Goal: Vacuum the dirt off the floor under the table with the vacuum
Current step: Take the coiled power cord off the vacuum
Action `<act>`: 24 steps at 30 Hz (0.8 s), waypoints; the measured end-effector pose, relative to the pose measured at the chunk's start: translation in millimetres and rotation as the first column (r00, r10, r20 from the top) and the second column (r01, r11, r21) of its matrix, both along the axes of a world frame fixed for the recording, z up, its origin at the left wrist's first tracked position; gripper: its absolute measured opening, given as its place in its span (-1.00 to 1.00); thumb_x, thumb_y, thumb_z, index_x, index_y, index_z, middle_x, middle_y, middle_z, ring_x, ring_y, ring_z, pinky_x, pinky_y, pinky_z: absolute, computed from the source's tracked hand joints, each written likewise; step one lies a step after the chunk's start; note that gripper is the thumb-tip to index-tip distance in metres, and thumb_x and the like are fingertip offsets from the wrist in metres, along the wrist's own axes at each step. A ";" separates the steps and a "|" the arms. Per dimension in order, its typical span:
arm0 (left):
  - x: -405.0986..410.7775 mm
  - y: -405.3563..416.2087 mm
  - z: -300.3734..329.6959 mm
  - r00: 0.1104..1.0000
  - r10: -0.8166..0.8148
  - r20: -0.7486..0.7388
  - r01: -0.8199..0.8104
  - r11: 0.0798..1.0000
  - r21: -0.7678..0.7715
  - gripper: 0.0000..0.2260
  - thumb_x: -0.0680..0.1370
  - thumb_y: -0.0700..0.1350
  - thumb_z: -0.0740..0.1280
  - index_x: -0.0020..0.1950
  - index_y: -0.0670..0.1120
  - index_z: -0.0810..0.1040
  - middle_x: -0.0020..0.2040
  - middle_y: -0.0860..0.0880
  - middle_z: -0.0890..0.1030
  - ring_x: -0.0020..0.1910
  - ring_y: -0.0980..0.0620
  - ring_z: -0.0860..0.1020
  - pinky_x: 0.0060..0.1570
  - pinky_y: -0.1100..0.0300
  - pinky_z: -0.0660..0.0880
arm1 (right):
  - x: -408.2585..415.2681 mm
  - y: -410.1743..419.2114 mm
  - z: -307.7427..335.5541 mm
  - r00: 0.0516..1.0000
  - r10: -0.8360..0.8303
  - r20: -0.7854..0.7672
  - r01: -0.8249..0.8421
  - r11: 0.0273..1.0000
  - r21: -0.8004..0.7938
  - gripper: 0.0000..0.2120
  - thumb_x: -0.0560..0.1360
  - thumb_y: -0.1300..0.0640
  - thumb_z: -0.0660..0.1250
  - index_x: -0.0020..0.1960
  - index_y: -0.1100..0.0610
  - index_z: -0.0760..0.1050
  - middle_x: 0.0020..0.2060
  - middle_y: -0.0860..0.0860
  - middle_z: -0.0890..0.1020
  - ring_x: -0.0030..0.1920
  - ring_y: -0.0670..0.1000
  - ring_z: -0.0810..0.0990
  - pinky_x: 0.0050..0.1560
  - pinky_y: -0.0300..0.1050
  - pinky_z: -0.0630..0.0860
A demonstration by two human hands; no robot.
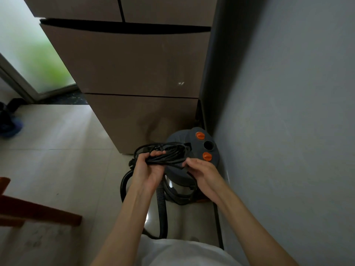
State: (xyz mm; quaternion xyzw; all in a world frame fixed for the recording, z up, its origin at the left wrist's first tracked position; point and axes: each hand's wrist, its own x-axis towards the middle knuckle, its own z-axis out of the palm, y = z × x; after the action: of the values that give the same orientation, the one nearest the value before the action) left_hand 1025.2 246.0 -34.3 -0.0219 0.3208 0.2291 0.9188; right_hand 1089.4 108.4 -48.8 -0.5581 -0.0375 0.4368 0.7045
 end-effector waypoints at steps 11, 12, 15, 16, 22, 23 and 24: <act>-0.6 0.4 -0.6 0.987 -0.162 0.004 0.157 0.961 0.229 -0.75 0.64 -0.16 0.04 -0.25 -0.08 0.26 -0.47 0.02 0.32 -0.51 0.12 0.34 -0.09 0.20 0.39 | 6.4 -1.3 3.8 0.997 -0.058 -0.050 0.055 0.997 -0.054 -0.78 0.54 0.24 0.23 -0.28 0.14 0.45 -0.41 -0.02 0.48 -0.30 -0.08 0.47 -0.17 -0.23 0.41; -0.5 0.9 -0.5 0.985 -0.171 -0.005 0.166 0.948 0.271 -0.75 0.64 -0.17 0.04 -0.25 -0.08 0.25 -0.46 0.02 0.32 -0.50 0.12 0.34 -0.09 0.20 0.39 | 5.8 -0.7 6.0 0.997 -0.078 -0.012 0.077 0.995 -0.071 -0.80 0.54 0.26 0.24 -0.26 0.15 0.46 -0.40 -0.02 0.50 -0.29 -0.08 0.48 -0.18 -0.23 0.43; -0.3 3.1 -0.4 0.977 -0.208 -0.048 0.210 0.887 0.412 -0.76 0.64 -0.18 0.03 -0.24 -0.08 0.22 -0.45 0.02 0.31 -0.47 0.11 0.34 -0.11 0.18 0.40 | 6.8 0.5 4.1 0.977 -0.068 0.201 0.104 0.980 -0.171 -0.93 0.52 0.20 0.34 0.00 0.14 0.48 -0.37 0.00 0.58 -0.29 -0.09 0.56 -0.20 -0.26 0.49; -0.1 3.4 -0.2 0.973 -0.221 -0.060 0.224 0.867 0.445 -0.76 0.64 -0.19 0.03 -0.24 -0.08 0.22 -0.44 0.02 0.31 -0.47 0.11 0.35 -0.13 0.18 0.40 | 7.7 1.0 4.2 0.956 -0.018 0.292 0.086 0.972 -0.219 -0.84 0.51 0.15 0.36 0.07 0.09 0.47 -0.37 0.01 0.59 -0.30 -0.11 0.58 -0.19 -0.27 0.51; -0.2 2.5 2.3 0.955 -0.277 -0.108 0.289 0.780 0.555 -0.75 0.64 -0.20 0.04 -0.25 -0.09 0.26 -0.44 0.02 0.31 -0.47 0.11 0.34 -0.19 0.15 0.38 | 17.4 5.7 -0.1 0.637 0.280 0.718 0.088 0.899 -0.428 -0.81 0.50 0.07 0.38 0.10 0.00 0.63 -0.26 -0.13 0.53 -0.18 -0.13 0.55 -0.08 -0.37 0.43; -0.5 2.7 1.9 0.951 -0.287 -0.119 0.302 0.766 0.567 -0.75 0.64 -0.20 0.05 -0.25 -0.10 0.26 -0.43 0.01 0.32 -0.46 0.11 0.34 -0.19 0.15 0.38 | 20.4 4.9 -0.8 0.593 0.319 0.739 0.096 0.883 -0.459 -0.82 0.50 0.07 0.38 0.09 0.01 0.64 -0.22 -0.13 0.49 -0.16 -0.15 0.50 -0.08 -0.44 0.38; -1.1 2.7 1.2 0.947 -0.296 -0.127 0.313 0.756 0.575 -0.74 0.64 -0.21 0.06 -0.26 -0.10 0.27 -0.43 0.01 0.32 -0.46 0.10 0.35 -0.19 0.15 0.39 | 22.5 4.6 0.0 0.565 0.350 0.747 0.090 0.874 -0.478 -0.82 0.51 0.09 0.37 0.09 0.04 0.64 -0.20 -0.13 0.45 -0.16 -0.17 0.47 -0.09 -0.48 0.35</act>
State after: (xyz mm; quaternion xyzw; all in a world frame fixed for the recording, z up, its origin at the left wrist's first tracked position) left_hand 1024.1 248.7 -33.1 0.3189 0.2462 0.1648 0.9003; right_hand 1111.8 113.0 -48.8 -0.8419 -0.2944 0.1778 0.4159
